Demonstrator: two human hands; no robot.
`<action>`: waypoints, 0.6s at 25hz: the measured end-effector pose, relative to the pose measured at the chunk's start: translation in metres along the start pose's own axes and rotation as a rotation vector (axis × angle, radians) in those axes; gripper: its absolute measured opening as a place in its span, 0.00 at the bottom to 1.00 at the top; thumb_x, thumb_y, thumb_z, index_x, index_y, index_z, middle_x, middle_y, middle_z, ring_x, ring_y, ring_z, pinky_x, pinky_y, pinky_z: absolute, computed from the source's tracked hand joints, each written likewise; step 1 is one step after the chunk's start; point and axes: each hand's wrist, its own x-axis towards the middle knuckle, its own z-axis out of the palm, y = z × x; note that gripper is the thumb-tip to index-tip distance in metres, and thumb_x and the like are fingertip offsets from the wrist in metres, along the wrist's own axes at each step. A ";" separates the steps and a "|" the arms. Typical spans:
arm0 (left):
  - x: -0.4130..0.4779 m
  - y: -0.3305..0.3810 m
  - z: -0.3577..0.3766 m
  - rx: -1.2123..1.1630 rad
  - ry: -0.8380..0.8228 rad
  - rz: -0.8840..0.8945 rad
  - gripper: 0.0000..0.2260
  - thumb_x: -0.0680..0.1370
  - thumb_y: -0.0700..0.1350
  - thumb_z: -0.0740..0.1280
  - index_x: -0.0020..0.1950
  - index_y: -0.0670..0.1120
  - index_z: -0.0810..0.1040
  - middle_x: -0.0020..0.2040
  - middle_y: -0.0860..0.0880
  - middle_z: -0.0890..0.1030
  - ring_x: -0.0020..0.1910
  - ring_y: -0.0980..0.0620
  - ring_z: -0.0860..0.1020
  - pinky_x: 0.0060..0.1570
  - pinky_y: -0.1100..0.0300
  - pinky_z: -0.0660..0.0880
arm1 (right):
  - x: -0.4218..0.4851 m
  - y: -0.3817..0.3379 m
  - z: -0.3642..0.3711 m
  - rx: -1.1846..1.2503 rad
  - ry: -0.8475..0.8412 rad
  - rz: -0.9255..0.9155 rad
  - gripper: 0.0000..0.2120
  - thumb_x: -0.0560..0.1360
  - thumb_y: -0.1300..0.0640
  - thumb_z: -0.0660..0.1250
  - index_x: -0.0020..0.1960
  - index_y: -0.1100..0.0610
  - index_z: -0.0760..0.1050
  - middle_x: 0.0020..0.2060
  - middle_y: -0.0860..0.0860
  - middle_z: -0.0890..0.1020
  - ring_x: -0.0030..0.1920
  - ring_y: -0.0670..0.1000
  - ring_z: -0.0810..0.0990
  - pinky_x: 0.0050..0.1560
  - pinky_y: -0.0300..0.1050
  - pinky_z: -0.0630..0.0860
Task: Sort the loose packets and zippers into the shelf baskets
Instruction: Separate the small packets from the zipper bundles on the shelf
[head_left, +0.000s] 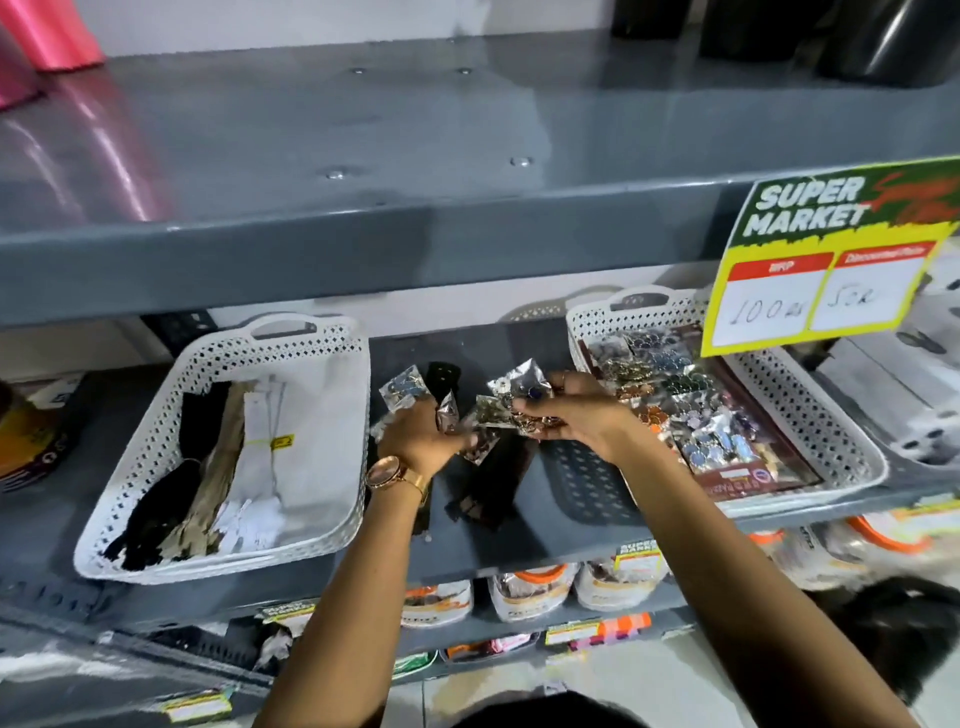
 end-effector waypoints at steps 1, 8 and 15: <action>0.000 -0.001 0.002 0.014 -0.003 0.007 0.20 0.68 0.55 0.74 0.54 0.47 0.77 0.50 0.45 0.82 0.53 0.42 0.81 0.45 0.58 0.75 | -0.003 0.002 -0.002 0.004 0.017 -0.004 0.25 0.66 0.63 0.76 0.61 0.59 0.74 0.55 0.55 0.83 0.55 0.54 0.82 0.43 0.45 0.82; -0.003 0.001 0.005 -0.263 0.102 -0.069 0.10 0.70 0.50 0.74 0.36 0.50 0.74 0.40 0.43 0.83 0.43 0.41 0.85 0.43 0.51 0.83 | -0.016 0.005 -0.011 -0.131 0.094 -0.026 0.21 0.73 0.65 0.70 0.64 0.66 0.70 0.56 0.59 0.78 0.55 0.57 0.79 0.45 0.51 0.84; -0.009 0.016 0.022 -0.012 0.127 -0.041 0.20 0.72 0.50 0.71 0.60 0.42 0.75 0.59 0.40 0.81 0.59 0.40 0.78 0.59 0.50 0.76 | 0.018 0.009 0.031 -0.329 0.171 -0.010 0.16 0.71 0.70 0.68 0.58 0.63 0.72 0.57 0.62 0.77 0.55 0.58 0.78 0.54 0.59 0.80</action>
